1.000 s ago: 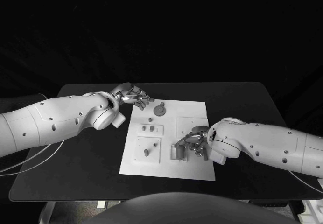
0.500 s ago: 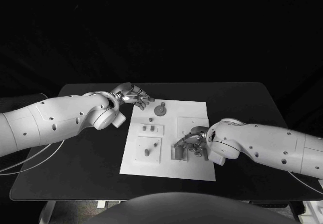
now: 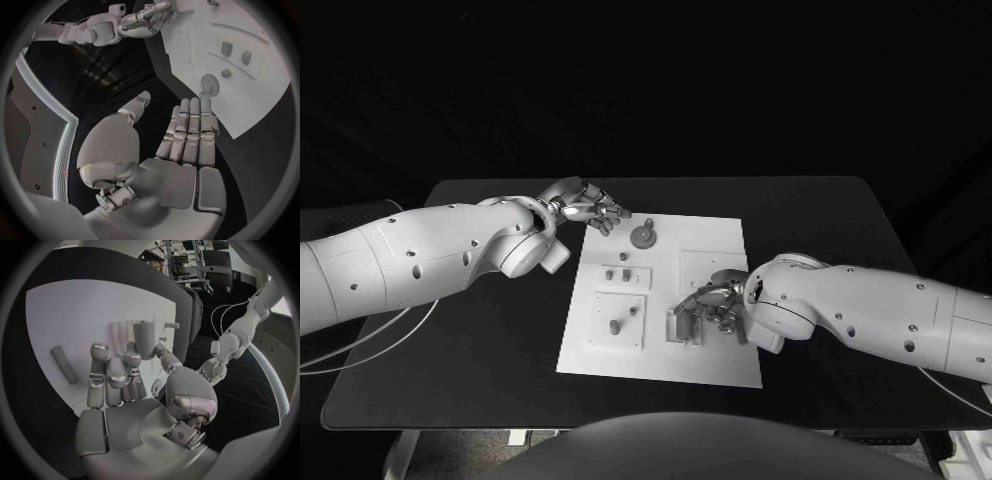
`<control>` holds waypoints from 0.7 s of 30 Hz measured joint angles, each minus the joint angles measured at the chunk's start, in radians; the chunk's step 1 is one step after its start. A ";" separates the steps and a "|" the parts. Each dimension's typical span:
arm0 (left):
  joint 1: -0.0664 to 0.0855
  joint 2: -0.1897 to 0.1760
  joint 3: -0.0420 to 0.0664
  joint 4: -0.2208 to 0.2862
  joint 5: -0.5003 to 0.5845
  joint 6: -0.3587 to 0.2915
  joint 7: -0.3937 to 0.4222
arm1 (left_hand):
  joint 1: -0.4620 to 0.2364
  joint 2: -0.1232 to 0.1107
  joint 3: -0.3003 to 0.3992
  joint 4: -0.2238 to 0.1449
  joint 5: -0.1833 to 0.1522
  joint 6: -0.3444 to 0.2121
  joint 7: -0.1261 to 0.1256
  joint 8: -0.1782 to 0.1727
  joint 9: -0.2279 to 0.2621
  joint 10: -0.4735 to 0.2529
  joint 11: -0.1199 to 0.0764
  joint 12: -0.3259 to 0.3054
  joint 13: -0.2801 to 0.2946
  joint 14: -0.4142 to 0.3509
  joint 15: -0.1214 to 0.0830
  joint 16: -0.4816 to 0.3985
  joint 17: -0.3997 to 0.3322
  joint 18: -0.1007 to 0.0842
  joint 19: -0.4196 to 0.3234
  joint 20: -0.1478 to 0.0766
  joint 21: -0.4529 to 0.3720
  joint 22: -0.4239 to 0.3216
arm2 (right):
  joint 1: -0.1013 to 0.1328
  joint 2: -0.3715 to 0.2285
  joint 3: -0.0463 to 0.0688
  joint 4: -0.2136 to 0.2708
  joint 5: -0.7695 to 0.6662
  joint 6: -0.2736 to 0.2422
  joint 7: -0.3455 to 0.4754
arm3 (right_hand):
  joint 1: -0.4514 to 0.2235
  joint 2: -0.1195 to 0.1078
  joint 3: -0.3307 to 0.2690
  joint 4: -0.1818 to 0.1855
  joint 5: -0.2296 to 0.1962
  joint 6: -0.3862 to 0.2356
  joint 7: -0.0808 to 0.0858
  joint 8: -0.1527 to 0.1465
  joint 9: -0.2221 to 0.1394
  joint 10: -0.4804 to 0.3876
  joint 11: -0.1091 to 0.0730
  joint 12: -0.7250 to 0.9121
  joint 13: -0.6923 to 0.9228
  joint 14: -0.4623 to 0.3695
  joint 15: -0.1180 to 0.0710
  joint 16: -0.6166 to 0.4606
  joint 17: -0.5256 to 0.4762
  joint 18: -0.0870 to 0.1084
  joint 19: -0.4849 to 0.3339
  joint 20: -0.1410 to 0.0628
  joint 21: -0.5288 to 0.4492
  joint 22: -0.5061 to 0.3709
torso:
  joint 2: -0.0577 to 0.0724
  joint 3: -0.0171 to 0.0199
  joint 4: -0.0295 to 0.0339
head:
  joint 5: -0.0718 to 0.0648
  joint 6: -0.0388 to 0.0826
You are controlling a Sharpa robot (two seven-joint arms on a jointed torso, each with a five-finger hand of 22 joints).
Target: Assemble the parts on the task board
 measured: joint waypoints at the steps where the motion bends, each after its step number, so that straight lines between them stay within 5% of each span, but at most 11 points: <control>1: 0.000 0.000 0.000 0.000 0.000 0.000 0.000 | 0.000 0.000 0.000 0.000 0.000 0.000 0.000 0.000 0.000 0.000 0.000 0.000 0.000 0.000 0.000 0.000 0.000 0.000 0.000 0.000 0.000 0.000 | 0.000 0.000 0.000 0.000 0.000 0.000 0.000 | -0.001 -0.001 0.001 0.001 0.000 -0.002 0.000 0.000 0.000 0.000 0.000 0.000 0.000 0.000 0.000 0.000 0.000 0.000 0.000 0.000 0.000 0.000 | 0.000 0.0000 0.0000 | 0.000 0.000; 21: 0.000 0.000 0.000 -0.001 -0.001 0.001 -0.003 | -0.003 0.003 0.000 0.000 0.000 0.000 0.000 0.000 0.000 0.000 0.000 0.000 0.001 0.000 0.000 0.000 0.001 -0.006 0.000 0.000 0.000 0.000 | 0.000 0.013 0.000 -0.003 -0.002 0.016 0.001 | -0.023 -0.024 0.017 0.012 0.000 -0.011 0.004 -0.009 0.001 -0.008 0.002 0.000 -0.001 -0.008 0.001 -0.004 -0.004 0.001 0.000 0.000 -0.004 0.001 | 0.000 -0.0006 0.0006 | 0.005 0.000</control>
